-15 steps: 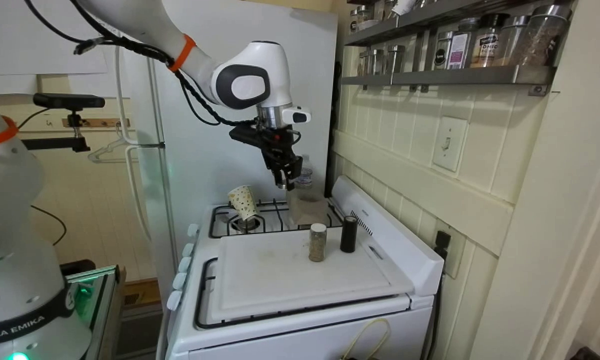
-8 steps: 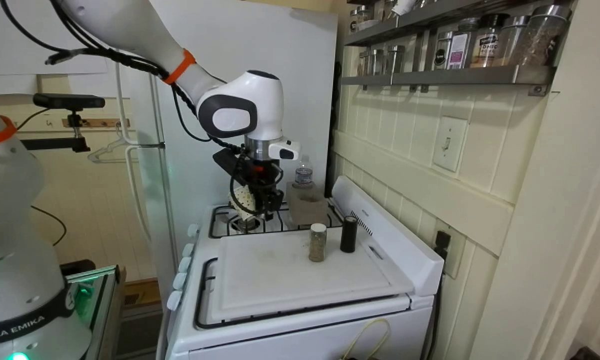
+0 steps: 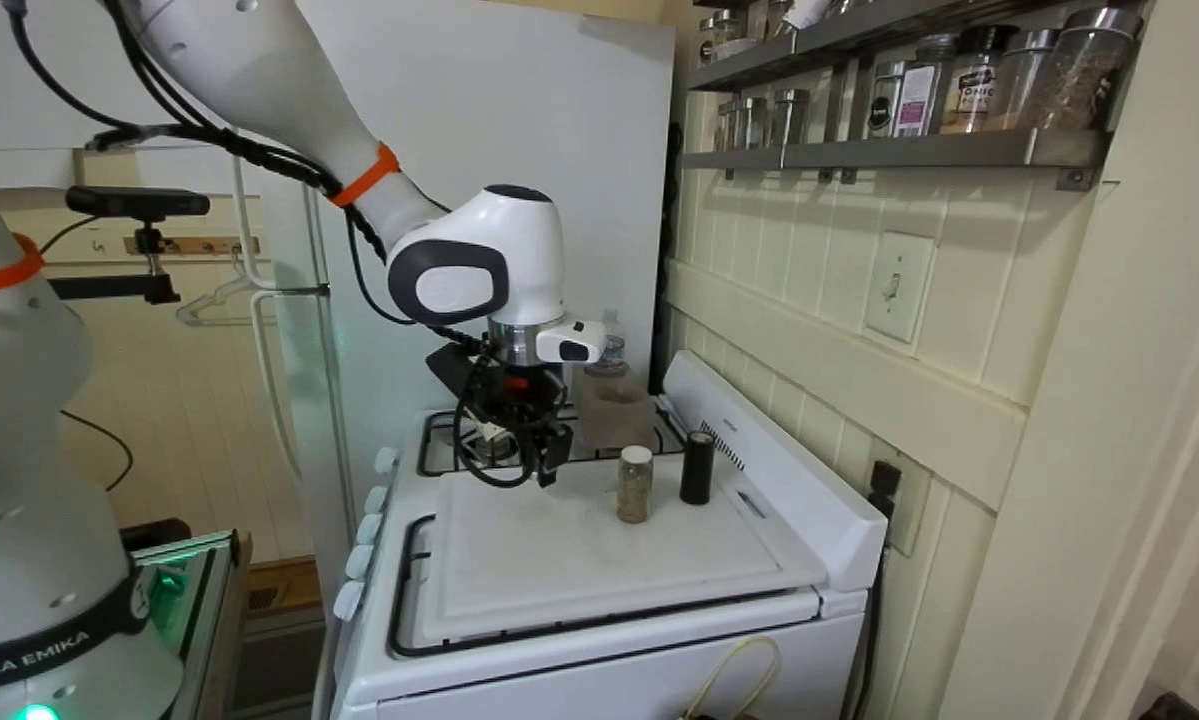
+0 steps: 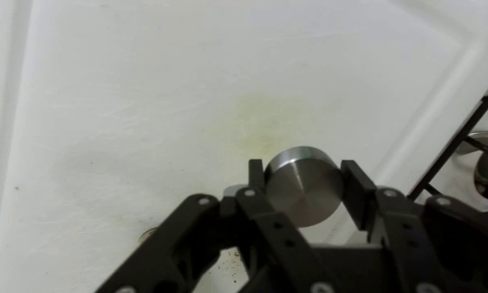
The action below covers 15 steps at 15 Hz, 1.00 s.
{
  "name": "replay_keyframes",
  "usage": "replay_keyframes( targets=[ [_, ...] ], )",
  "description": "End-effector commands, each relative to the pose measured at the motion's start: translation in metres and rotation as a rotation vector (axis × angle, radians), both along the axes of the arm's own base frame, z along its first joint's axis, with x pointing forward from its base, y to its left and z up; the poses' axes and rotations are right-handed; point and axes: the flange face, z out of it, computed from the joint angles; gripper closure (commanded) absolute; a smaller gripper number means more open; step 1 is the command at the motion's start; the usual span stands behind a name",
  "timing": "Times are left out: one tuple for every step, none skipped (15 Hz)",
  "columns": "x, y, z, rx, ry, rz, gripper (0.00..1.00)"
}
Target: Uncover the silver lid of the salt cellar
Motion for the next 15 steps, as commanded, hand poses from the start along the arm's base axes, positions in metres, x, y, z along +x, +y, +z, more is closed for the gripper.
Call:
replay_keyframes(
  targets=[
    [0.003, -0.005, -0.024, -0.027, -0.028, -0.003, 0.76],
    [0.004, -0.005, -0.028, -0.029, -0.033, -0.005, 0.76],
    [0.005, -0.006, -0.032, -0.034, -0.033, -0.005, 0.76],
    [0.006, -0.007, -0.036, -0.038, -0.032, -0.004, 0.76],
    [0.007, -0.008, -0.039, -0.044, -0.031, -0.003, 0.76],
    [0.007, -0.009, -0.041, -0.051, -0.029, 0.000, 0.72],
    [0.007, -0.010, -0.042, -0.055, -0.026, 0.003, 0.35],
    [0.007, -0.011, -0.040, -0.059, -0.021, 0.004, 0.25],
    [0.007, -0.012, -0.037, -0.064, -0.021, 0.006, 0.20],
    [0.007, -0.014, -0.030, -0.066, -0.026, 0.004, 0.12],
    [0.007, -0.015, -0.024, -0.068, -0.030, 0.003, 0.05],
    [0.007, -0.016, -0.014, -0.064, -0.032, 0.000, 0.00],
    [0.007, -0.017, -0.006, -0.053, -0.034, -0.002, 0.00],
    [0.005, -0.017, 0.006, -0.034, -0.024, -0.004, 0.00],
    [0.002, -0.016, 0.019, 0.001, -0.005, -0.006, 0.00]
  ],
)
